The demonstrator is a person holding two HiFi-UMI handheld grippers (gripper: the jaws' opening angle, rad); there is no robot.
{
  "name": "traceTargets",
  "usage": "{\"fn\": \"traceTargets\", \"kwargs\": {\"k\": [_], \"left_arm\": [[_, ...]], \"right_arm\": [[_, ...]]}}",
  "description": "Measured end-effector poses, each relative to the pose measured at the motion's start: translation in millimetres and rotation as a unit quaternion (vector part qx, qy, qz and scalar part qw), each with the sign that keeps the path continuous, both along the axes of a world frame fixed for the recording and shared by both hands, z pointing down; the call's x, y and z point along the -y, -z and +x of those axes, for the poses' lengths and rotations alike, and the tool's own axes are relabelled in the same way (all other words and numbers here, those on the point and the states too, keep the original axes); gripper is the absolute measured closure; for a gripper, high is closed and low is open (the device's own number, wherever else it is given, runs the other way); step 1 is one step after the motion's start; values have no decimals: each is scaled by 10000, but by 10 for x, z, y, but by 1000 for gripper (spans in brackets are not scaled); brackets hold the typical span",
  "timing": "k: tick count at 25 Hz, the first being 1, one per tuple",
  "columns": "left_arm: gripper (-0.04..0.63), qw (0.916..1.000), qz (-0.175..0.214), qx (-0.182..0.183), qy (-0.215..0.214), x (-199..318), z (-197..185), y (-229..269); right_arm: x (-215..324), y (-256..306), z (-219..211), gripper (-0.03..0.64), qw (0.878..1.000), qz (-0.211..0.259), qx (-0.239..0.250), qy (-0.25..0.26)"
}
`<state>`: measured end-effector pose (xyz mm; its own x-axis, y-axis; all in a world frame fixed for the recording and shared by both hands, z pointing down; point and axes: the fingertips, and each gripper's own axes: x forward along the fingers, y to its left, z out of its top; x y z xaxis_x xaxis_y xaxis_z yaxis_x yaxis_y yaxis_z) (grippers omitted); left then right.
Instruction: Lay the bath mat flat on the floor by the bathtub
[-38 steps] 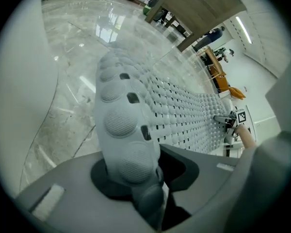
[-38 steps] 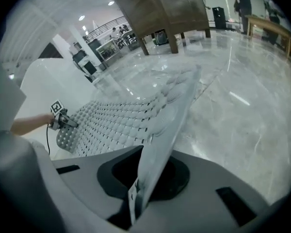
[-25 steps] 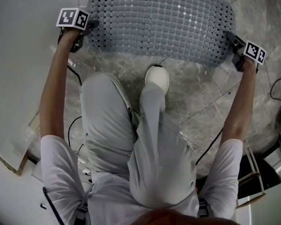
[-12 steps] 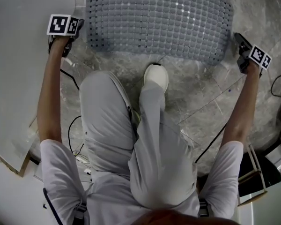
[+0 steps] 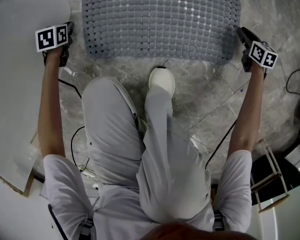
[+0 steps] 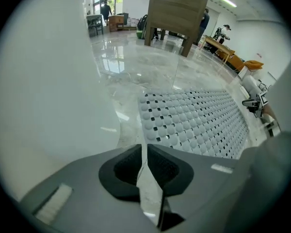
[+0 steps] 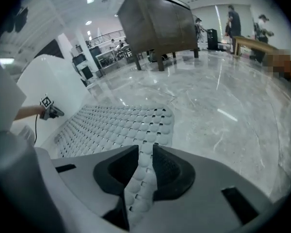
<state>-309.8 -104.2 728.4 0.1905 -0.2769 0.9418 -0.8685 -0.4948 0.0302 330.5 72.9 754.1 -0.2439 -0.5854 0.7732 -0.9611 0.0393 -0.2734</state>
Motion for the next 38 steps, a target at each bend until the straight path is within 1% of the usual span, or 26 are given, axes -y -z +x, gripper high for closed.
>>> {"fn": "traceTargets", "kwargs": {"k": [2, 3, 5, 8, 9, 12, 16, 18, 21, 24, 28, 31, 34, 36, 38], "left_arm": [[569, 9998, 189, -27, -105, 3, 127, -50], [584, 9995, 281, -19, -165, 6, 197, -86], [597, 9987, 422, 3, -270, 12, 326, -166], [597, 9984, 444, -16, -347, -40, 441, -264], [597, 9984, 445, -48, -348, -74, 467, -265], [598, 9972, 567, -192, -448, -168, 583, -215], [598, 9908, 839, -408, -977, -352, 847, -200], [598, 9884, 821, -564, -1145, -471, 966, -230], [598, 9883, 676, -769, -1132, -608, 1051, -281], [598, 9901, 503, -951, -900, -785, 1089, -196], [598, 9915, 264, -1009, -783, -1204, 1042, 130], [598, 9931, 29, -907, -748, -1551, 933, 523], [598, 9937, -241, -774, -777, -1906, 825, 1146], [598, 9942, -292, -709, -755, -2048, 791, 1676], [598, 9952, -294, -725, -594, -2156, 794, 2307]], "right_arm": [[7, -28, -151, 523, 9988, 92, -389, 266], [10, -48, -218, 529, 9977, 138, -552, 375], [22, -79, -352, 541, 9953, 227, -783, 527], [38, -93, -568, 574, 9903, 396, -1151, 676], [35, -72, -643, 606, 9877, 484, -1303, 722], [19, 42, -867, 614, 9810, 789, -1584, 800], [3, 150, -1104, 614, 9792, 1049, -1555, 776], [5, 146, -1232, 614, 9796, 1031, -1488, 873], [36, 127, -1426, 614, 9803, 907, -1410, 1046], [6, 182, -1622, 614, 9826, 706, -1285, 1143], [-182, 474, -1930, 614, 9873, 452, -1012, 1140], [-391, 832, -2091, 614, 9908, 270, -829, 1033], [-692, 1362, -2188, 614, 9943, 1, -680, 824], [-836, 1865, -2228, 614, 9951, -81, -616, 766], [-973, 2493, -2239, 614, 9953, -97, -610, 747]]}}
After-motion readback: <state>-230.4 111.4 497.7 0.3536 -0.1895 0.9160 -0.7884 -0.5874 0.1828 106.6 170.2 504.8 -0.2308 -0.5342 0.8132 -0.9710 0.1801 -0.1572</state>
